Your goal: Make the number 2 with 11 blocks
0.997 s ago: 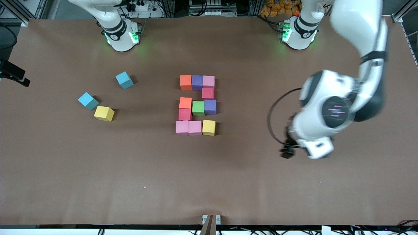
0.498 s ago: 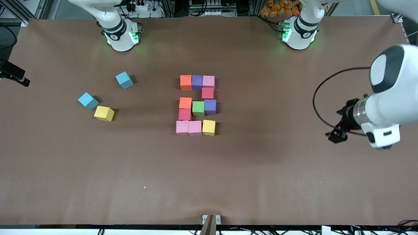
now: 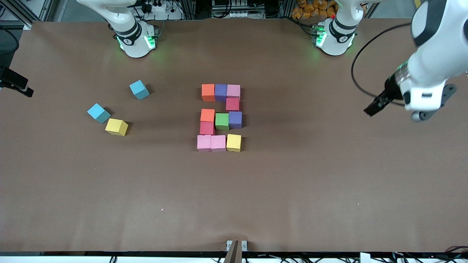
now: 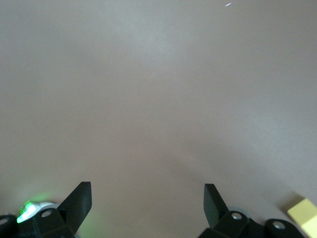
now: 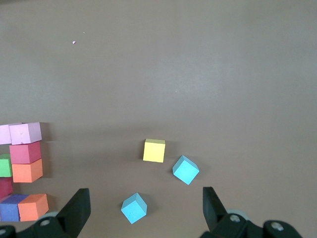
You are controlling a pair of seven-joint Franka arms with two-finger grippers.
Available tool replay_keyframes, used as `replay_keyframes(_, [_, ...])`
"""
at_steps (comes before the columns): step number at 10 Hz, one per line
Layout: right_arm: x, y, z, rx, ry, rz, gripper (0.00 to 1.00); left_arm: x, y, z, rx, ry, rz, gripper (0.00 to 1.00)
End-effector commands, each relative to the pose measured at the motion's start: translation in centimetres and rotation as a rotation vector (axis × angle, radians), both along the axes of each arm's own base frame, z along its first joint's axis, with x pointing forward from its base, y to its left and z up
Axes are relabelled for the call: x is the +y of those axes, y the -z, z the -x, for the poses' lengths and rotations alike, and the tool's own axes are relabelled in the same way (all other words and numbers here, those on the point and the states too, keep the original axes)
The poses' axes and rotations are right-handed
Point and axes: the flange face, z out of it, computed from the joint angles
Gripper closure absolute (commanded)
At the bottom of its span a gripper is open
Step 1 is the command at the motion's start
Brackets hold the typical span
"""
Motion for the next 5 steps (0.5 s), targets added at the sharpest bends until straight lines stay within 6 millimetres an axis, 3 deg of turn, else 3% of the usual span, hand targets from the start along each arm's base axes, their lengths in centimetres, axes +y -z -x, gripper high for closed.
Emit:
replay_keyframes(1, [-0.1, -0.4, 0.2, 0.000, 0.001, -0.004, 0.00, 2.5, -4.4, -0.2, -0.071, 0.260, 0.024, 0.00])
replay_keyframes(2, [-0.1, -0.4, 0.2, 0.000, 0.001, -0.004, 0.00, 2.2, -5.8, -0.1, -0.079, 0.380, 0.022, 0.00])
replay_keyframes(5, [-0.1, -0.4, 0.2, 0.000, 0.001, -0.004, 0.00, 1.6, -7.7, -0.1, -0.105, 0.472, 0.017, 0.00])
